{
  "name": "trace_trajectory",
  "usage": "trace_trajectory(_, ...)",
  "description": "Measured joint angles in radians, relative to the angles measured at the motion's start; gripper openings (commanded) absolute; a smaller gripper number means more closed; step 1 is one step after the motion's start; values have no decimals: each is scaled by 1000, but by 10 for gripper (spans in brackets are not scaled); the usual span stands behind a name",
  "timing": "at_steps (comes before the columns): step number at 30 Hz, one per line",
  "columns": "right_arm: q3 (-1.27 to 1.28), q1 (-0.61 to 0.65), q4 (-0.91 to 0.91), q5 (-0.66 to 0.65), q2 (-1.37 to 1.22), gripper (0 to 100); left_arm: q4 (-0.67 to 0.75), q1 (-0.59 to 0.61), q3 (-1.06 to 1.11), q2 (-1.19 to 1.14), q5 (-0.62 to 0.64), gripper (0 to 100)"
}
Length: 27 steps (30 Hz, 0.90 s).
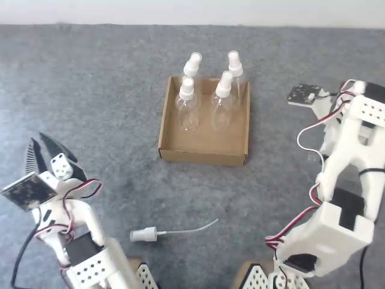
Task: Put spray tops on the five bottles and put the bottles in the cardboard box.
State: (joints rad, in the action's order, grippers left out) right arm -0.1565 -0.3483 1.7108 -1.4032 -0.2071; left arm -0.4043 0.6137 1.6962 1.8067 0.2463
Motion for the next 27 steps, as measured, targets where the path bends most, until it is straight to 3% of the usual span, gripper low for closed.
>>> trace_trajectory(7, 0, -60, 29, -115, 0, 354, 0, 0, 0, 0, 0, 62)
trace_trajectory(15, 0, -84, 29, -224, 0, 332, 0, 0, 0, 0, 0, 62)
trace_trajectory(27, 2, -84, -46, -239, -157, 322, 0, 0, 0, 0, 0, 62)
